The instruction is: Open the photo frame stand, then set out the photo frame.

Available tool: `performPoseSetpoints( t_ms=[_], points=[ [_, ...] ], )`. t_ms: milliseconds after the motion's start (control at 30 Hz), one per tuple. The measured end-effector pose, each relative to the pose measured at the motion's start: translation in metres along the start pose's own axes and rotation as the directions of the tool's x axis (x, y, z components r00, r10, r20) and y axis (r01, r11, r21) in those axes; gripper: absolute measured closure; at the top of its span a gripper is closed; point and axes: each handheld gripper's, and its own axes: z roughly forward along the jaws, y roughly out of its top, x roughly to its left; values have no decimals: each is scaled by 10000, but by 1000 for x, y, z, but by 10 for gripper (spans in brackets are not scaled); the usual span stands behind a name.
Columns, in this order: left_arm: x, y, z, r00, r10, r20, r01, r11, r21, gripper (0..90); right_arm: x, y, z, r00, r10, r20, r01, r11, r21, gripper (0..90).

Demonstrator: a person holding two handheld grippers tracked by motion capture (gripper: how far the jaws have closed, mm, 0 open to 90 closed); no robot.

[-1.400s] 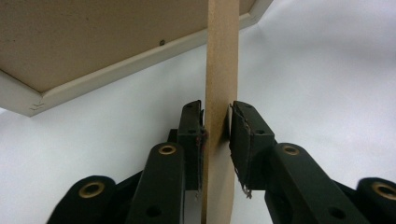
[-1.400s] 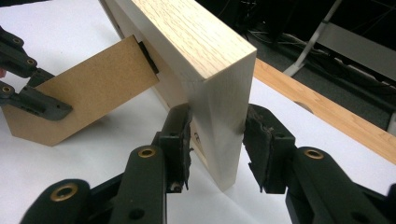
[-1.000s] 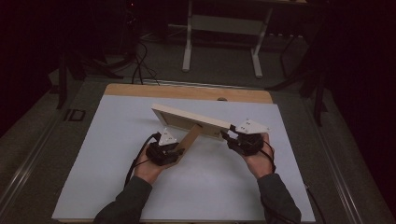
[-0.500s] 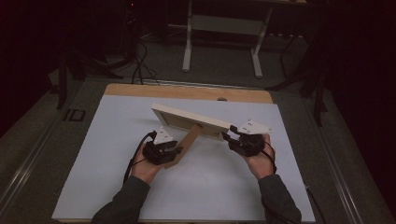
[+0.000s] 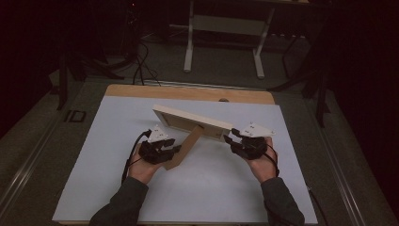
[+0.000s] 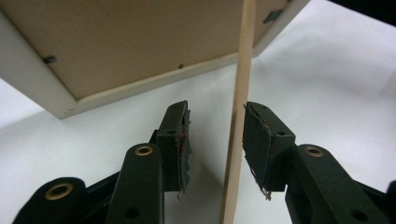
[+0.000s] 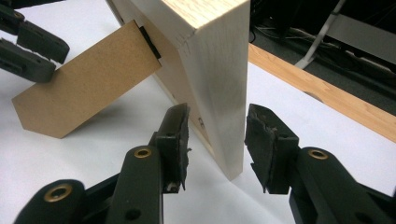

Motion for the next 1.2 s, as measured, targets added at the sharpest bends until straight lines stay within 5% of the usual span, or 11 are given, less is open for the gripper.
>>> performPoseSetpoints(
  t_ms=[300,800,1200],
  points=[
    [12,3,-9,9977,-636,-229,627,9973,-383,599,-4,-7,-2,9992,374,-141,-375,9993,-82,594],
    [22,16,-17,9935,-986,-569,948,9933,-665,615,-21,-16,-14,9918,1273,64,-1267,9901,-610,653],
    [29,25,-17,9866,-1373,-882,1311,9887,-730,651,-34,-13,-6,9767,2116,352,-2088,9755,-686,763]
  ],
)
